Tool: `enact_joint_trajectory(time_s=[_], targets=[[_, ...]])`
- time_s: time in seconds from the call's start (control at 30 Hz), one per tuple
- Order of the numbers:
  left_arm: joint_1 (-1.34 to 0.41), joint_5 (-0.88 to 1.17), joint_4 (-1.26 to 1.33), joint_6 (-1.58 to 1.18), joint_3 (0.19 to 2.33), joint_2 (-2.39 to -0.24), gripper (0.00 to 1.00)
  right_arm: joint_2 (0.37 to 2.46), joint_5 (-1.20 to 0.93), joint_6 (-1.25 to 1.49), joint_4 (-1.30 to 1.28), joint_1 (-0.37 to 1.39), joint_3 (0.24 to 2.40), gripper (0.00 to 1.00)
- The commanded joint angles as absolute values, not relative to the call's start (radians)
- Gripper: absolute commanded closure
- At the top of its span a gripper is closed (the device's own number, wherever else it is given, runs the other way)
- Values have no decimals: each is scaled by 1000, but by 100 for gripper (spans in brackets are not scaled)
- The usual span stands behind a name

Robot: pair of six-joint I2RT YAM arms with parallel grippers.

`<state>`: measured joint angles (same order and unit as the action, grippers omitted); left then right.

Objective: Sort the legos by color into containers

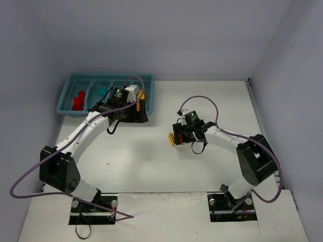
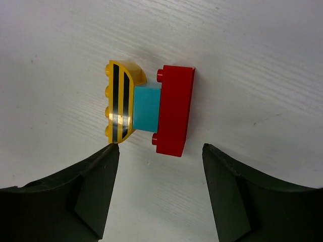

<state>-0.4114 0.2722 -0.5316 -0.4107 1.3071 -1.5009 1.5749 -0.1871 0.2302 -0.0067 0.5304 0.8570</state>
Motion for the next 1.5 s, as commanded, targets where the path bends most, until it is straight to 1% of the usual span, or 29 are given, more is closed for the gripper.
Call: enact_joint_trajectory(time_s=[0.0, 0.1, 0.2, 0.37, 0.47, 0.5, 0.57, 0.6, 0.67, 0.7, 0.83, 1.03, 1.23, 1.47], targets=[[-419, 316, -483, -462, 1299, -1436, 29, 1601, -95, 219, 32, 549, 910, 37], [-417, 316, -495, -462, 1284, -1430, 29, 1623, -66, 229, 41, 555, 916, 38], [-417, 322, -502, -460, 1269, -1424, 29, 1646, -51, 233, 52, 557, 919, 43], [-419, 324, -512, -457, 1246, -1414, 29, 1678, -48, 230, 55, 577, 939, 46], [-417, 327, -520, -456, 1243, -1414, 29, 1690, -46, 241, 58, 583, 940, 55], [-419, 328, -520, -457, 1243, -1414, 29, 1692, -43, 241, 60, 584, 940, 65], [-419, 339, -520, -466, 1243, -1419, 29, 1689, -35, 242, 63, 592, 940, 75], [-419, 345, -519, -469, 1243, -1420, 29, 1686, -31, 244, 63, 595, 940, 87], [-419, 370, -506, -491, 1243, -1422, 29, 1666, -25, 236, 63, 600, 940, 97], [-419, 380, -500, -502, 1239, -1424, 29, 1655, -22, 232, 63, 606, 940, 100], [-419, 468, -416, -572, 1217, -1422, 29, 1560, -31, 219, 103, 623, 927, 100], [-426, 609, -229, -744, 1158, -1414, 29, 1340, -63, 218, 201, 627, 871, 100], [-463, 646, -89, -784, 1157, -1407, 29, 1237, -138, 181, 244, 630, 850, 100], [-491, 657, 73, -801, 1160, -1381, 29, 1200, -169, 170, 250, 629, 847, 100]])
